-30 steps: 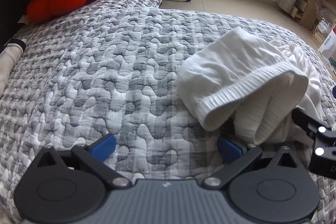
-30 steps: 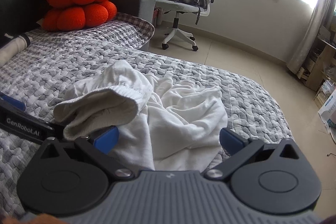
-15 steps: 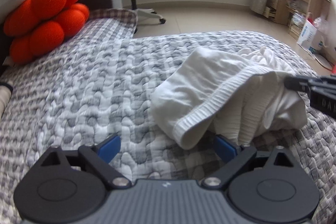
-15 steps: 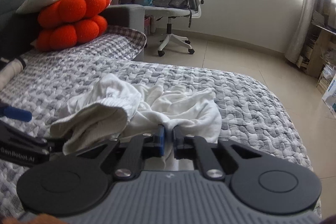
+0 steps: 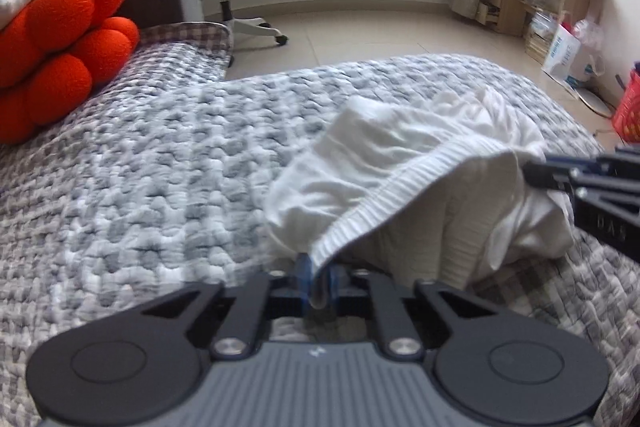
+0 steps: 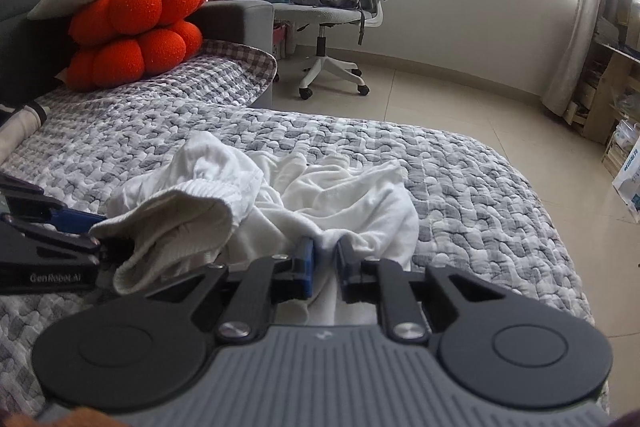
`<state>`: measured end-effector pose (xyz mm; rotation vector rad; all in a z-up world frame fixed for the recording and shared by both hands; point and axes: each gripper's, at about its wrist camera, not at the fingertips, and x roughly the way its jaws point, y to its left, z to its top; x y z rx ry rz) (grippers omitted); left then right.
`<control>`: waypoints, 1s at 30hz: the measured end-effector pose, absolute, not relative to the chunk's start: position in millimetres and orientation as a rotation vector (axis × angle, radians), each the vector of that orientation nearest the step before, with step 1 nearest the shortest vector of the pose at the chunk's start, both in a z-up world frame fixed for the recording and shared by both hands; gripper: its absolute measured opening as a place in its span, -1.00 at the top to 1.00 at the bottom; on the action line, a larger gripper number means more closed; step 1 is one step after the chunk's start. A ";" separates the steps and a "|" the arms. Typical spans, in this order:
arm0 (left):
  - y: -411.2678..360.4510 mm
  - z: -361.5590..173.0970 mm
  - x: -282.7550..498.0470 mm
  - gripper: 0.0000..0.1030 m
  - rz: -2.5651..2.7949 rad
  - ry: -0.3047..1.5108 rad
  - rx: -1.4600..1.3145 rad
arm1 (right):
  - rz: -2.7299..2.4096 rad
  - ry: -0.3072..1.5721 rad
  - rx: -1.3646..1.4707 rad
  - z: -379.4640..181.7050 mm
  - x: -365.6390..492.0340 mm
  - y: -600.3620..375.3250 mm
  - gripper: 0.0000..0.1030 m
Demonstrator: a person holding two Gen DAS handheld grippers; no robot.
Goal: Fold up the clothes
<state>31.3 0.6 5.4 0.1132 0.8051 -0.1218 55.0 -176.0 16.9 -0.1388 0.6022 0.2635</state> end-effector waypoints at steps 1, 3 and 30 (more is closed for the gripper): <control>3.6 7.1 31.6 0.84 -0.121 0.804 0.101 | 0.263 0.602 -0.140 16.7 55.1 -176.1 0.65; 16.2 21.8 28.1 0.86 -0.085 0.753 0.071 | 0.264 0.603 -0.135 17.8 55.2 -177.5 0.64; 158.8 104.2 -19.6 0.89 0.249 0.500 -0.264 | 0.620 0.283 -0.785 -8.4 -19.5 -58.8 -0.30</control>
